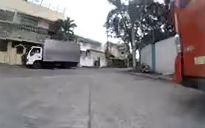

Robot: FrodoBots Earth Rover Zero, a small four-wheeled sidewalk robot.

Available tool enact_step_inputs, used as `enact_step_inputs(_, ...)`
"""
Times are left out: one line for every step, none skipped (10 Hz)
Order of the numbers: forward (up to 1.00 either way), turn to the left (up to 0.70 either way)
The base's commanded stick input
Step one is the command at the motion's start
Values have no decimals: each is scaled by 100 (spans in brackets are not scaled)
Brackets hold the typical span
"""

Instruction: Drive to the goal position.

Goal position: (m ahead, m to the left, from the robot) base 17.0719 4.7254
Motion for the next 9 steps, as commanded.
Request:
enact_step_inputs(100,0)
enact_step_inputs(100,0)
enact_step_inputs(100,0)
enact_step_inputs(100,0)
enact_step_inputs(100,0)
enact_step_inputs(100,0)
enact_step_inputs(100,0)
enact_step_inputs(100,0)
enact_step_inputs(100,0)
